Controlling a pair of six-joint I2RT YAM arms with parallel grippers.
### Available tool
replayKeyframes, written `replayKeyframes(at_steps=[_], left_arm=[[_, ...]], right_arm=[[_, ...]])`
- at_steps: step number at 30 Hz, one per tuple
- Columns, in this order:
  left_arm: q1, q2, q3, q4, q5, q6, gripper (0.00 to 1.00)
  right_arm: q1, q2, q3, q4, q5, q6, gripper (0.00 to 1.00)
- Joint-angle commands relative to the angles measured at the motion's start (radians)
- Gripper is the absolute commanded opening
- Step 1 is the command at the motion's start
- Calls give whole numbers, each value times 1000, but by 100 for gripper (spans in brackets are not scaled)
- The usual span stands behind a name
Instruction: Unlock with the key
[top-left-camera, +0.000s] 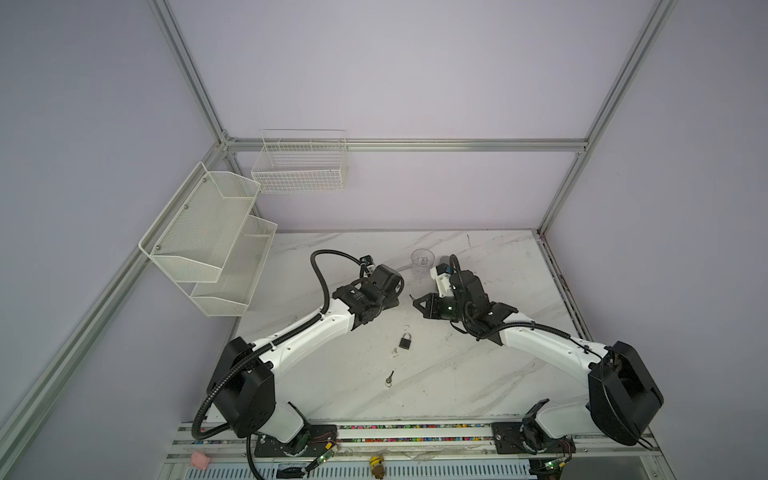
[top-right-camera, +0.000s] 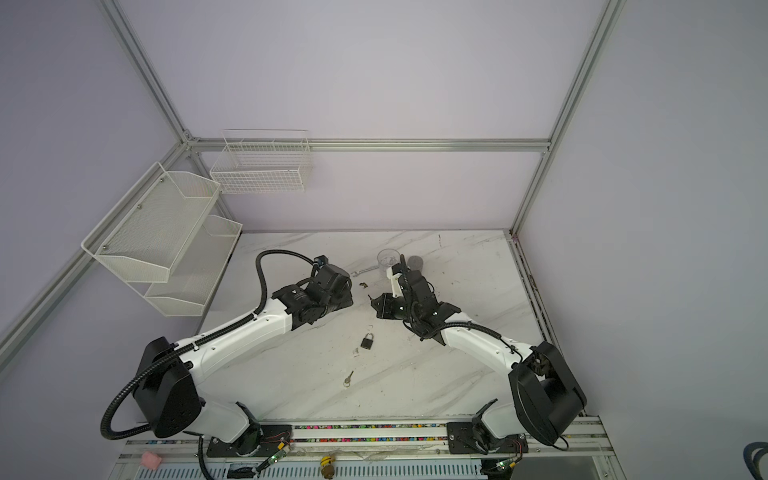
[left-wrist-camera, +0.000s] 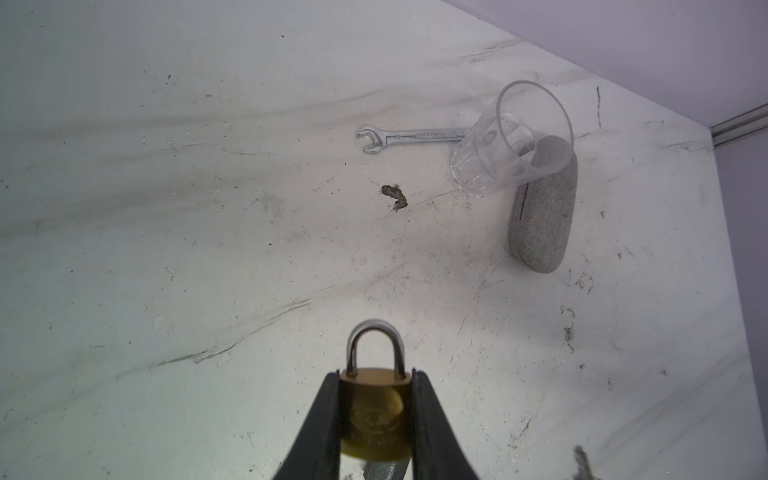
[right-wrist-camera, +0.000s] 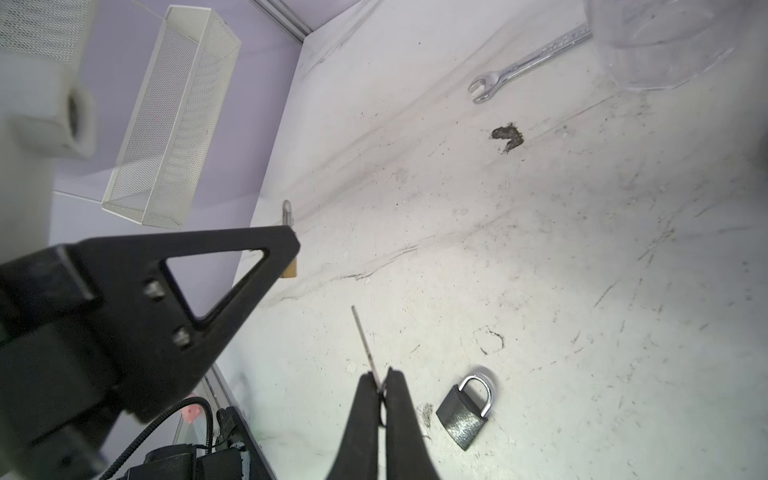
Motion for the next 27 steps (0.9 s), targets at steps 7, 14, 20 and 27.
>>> replayKeyframes(at_steps=[7, 14, 20, 27], left_arm=[[6, -122, -65, 63, -50, -120, 0], [3, -147, -81, 69, -59, -130, 0], [1, -147, -81, 68, -68, -121, 0], [1, -137, -75, 69, -79, -113, 0]], right_arm=[[148, 66, -27, 236, 180, 172, 0], [211, 138, 12, 325, 214, 195, 0], [234, 132, 10, 378, 237, 204, 0], [234, 130, -8, 436, 219, 233, 0]])
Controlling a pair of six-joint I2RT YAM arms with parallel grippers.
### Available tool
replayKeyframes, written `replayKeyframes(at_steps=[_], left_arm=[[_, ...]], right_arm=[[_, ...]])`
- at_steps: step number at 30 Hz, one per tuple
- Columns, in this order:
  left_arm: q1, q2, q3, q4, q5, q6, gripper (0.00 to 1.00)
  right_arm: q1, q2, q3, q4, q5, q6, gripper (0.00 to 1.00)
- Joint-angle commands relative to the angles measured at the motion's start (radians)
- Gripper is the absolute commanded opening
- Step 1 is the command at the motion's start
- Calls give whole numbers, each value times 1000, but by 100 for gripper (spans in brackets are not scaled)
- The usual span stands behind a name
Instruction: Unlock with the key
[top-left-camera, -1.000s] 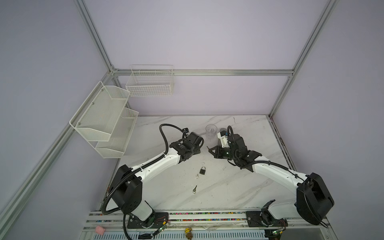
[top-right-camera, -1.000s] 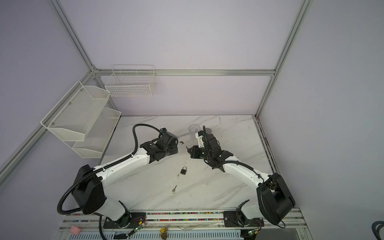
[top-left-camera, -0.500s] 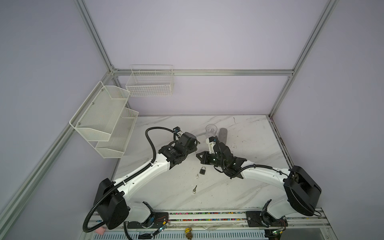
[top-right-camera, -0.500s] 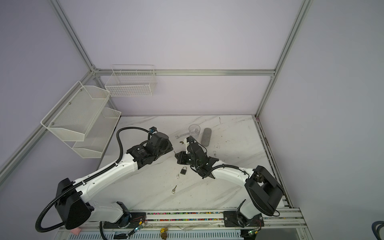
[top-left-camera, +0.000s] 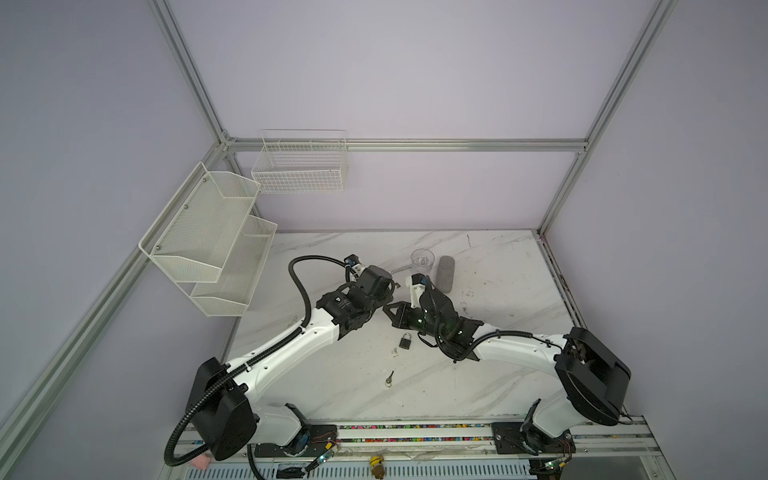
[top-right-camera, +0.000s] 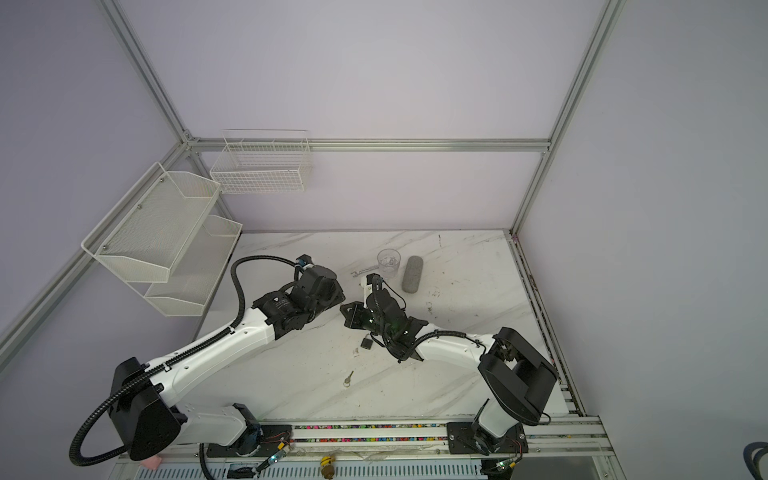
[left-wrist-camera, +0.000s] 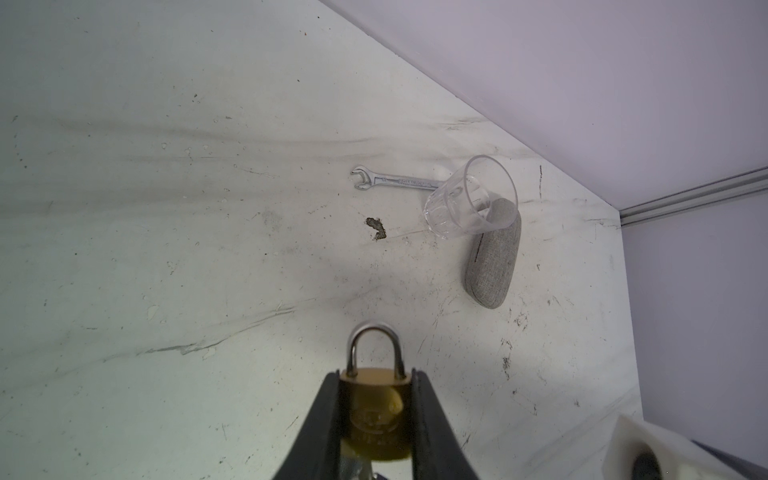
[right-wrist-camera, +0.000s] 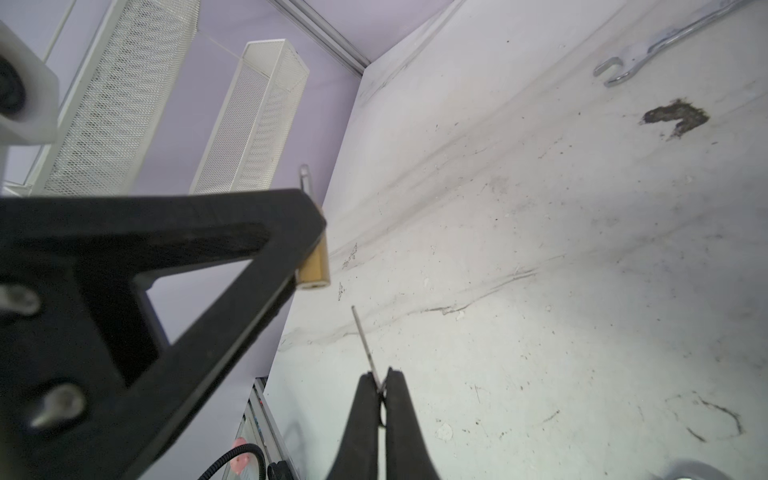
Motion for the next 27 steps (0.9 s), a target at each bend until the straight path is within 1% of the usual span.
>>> replayKeyframes(at_steps=[1, 10, 14, 17, 20, 27], left_arm=[[1, -18, -27, 32, -39, 2, 0], [1, -8, -21, 30, -40, -6, 0], [0, -4, -21, 31, -35, -6, 0], [0, -1, -20, 31, -30, -9, 0], [0, 0, -20, 32, -24, -9, 0], [0, -7, -26, 32, -24, -10, 0]], right_arm=[[5, -13, 4, 74, 7, 34, 0], [5, -1, -7, 120, -8, 63, 0], [5, 0, -11, 135, 4, 72, 0], [5, 17, 5, 110, 3, 77, 0], [5, 22, 0, 129, 4, 84, 0], [4, 16, -3, 111, 29, 98, 0]])
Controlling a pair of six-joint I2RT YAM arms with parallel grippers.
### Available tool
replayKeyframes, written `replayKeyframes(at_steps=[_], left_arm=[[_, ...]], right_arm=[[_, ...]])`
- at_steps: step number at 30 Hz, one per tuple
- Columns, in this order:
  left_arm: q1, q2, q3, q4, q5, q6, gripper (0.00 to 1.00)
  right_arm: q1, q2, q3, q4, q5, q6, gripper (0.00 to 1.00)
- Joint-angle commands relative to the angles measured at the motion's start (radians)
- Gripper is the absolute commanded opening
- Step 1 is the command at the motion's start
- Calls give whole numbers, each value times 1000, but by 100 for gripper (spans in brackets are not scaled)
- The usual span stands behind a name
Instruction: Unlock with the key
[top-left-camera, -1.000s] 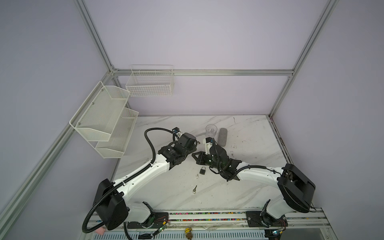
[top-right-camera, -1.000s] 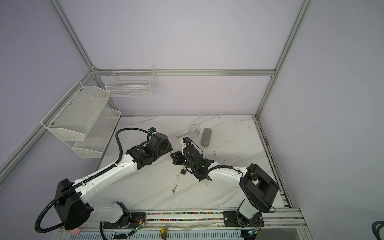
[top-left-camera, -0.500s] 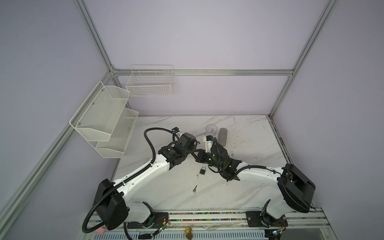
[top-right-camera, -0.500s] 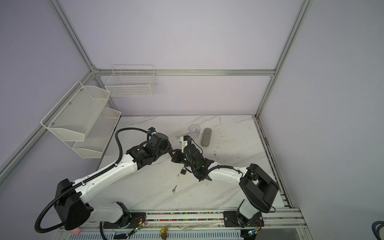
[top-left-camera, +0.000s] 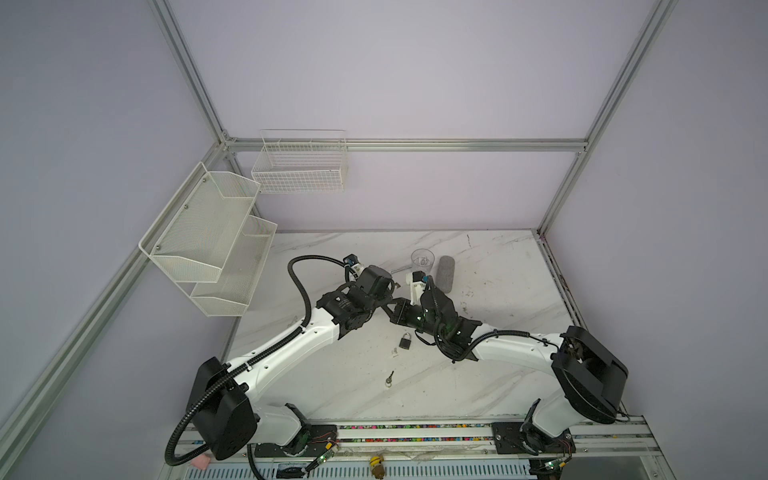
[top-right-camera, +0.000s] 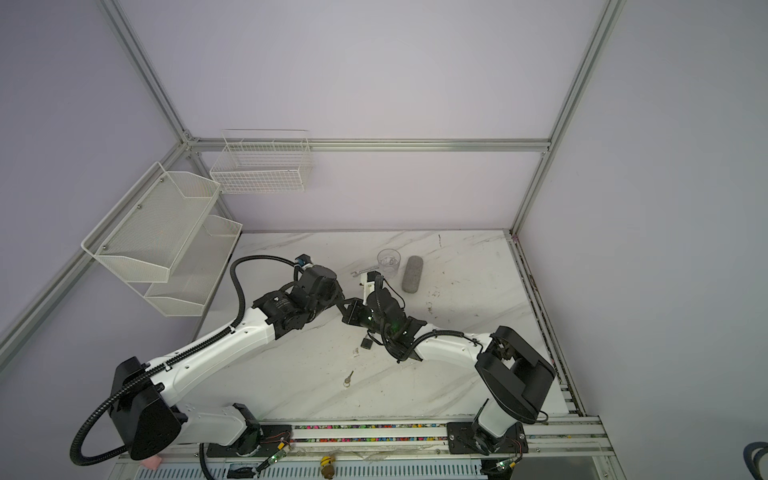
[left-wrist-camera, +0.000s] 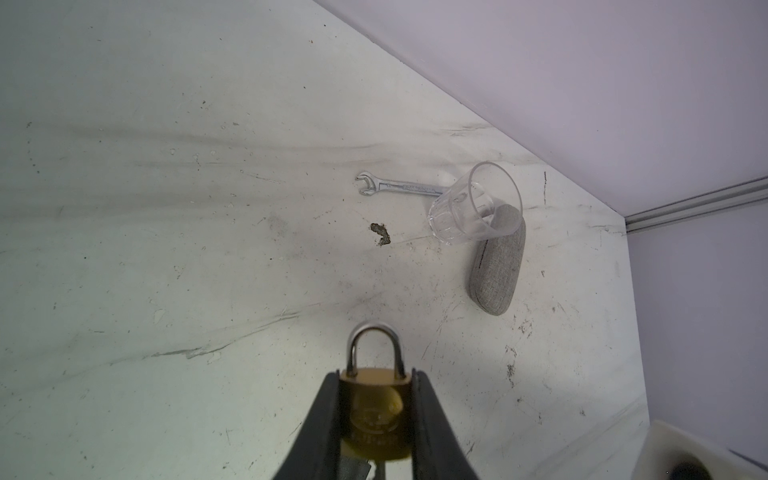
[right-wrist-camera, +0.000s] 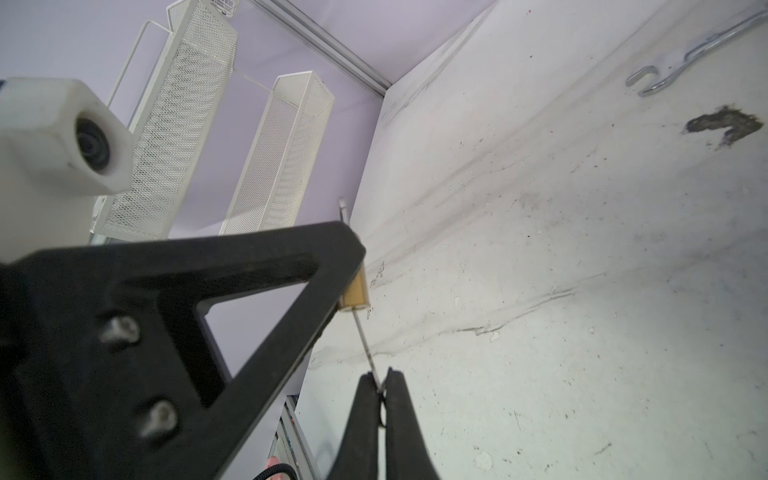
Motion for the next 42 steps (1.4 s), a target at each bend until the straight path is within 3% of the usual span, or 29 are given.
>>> replayKeyframes(at_steps=[1, 20, 33, 42], left_arm=[[0, -10, -28, 31, -13, -9, 0], [-3, -9, -54, 21, -32, -28, 0], [12, -50, -103, 71, -17, -163, 0], [18, -140, -159, 152, 115, -252, 0]], right_arm=[[4, -2, -2, 26, 28, 32, 0], [3, -49, 30, 27, 118, 28, 0], [36, -53, -6, 71, 128, 28, 0], [40, -58, -20, 141, 167, -36, 0]])
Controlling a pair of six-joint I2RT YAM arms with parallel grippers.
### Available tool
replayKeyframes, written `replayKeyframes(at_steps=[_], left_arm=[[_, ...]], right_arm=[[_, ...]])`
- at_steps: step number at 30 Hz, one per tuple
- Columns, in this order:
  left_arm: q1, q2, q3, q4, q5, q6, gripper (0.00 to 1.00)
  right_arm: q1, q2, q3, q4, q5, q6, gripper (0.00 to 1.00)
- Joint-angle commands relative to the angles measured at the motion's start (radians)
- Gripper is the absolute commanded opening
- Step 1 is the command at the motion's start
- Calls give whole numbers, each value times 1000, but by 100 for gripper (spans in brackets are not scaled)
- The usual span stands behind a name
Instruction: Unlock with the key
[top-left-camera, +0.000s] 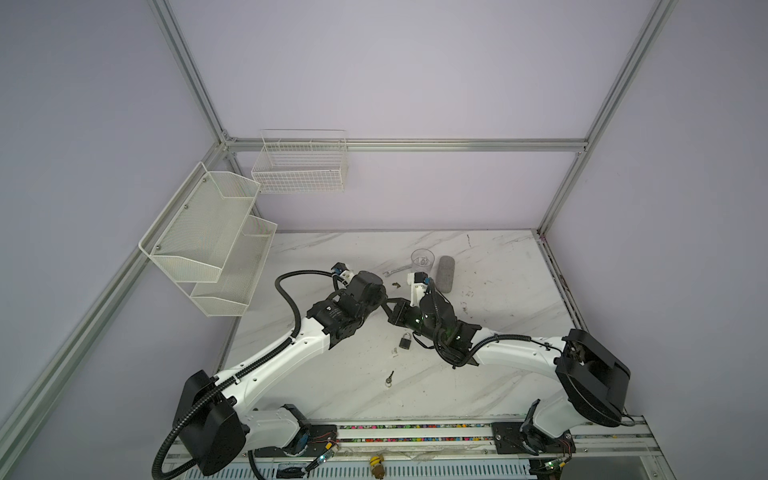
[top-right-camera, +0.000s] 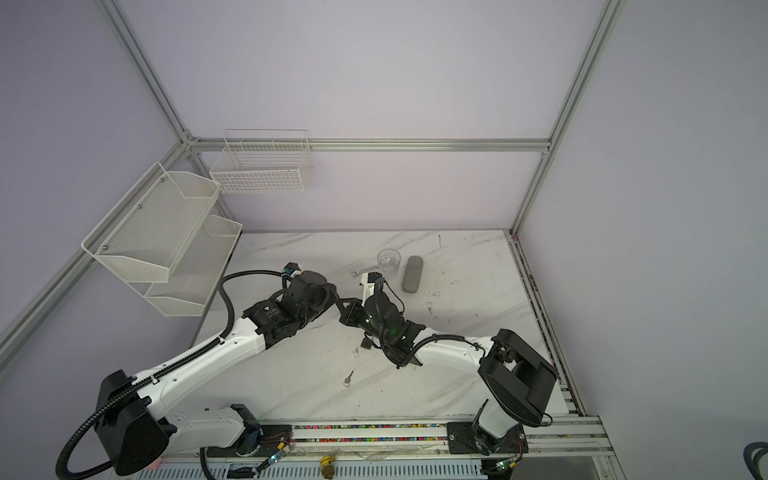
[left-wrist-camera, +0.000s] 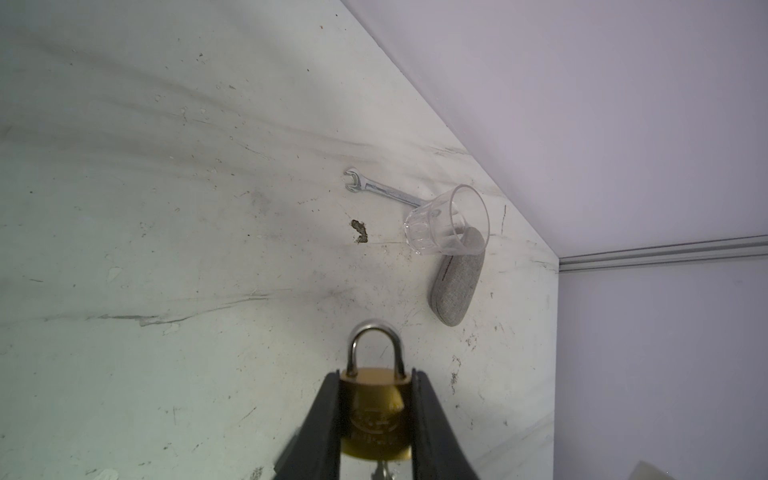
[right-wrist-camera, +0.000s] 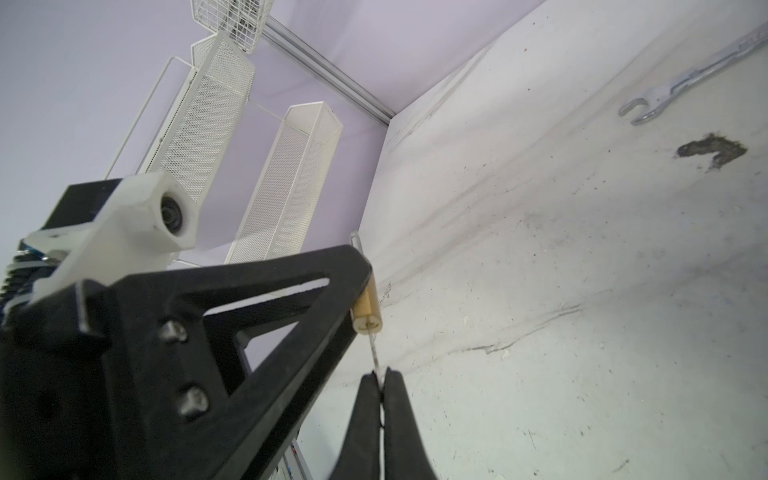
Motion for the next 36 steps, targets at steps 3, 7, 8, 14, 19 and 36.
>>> replayKeyframes(at_steps=[3, 7, 8, 14, 19, 36], left_arm=[[-2, -53, -54, 57, 92, -59, 0], [-6, -51, -53, 67, 137, -61, 0], [-9, -56, -53, 68, 141, -61, 0], [-23, -69, -46, 82, 157, -36, 0], [-27, -75, -45, 107, 191, -42, 0], [-25, -118, -54, 167, 102, 11, 0]], right_arm=[[1, -36, -2, 112, 50, -60, 0], [1, -27, 31, 97, 45, -100, 0], [1, -24, 43, 86, 52, -123, 0], [2, -1, 93, 41, 47, -202, 0], [2, 25, 134, 9, 38, -233, 0], [-24, 31, 156, -138, 29, -273, 0]])
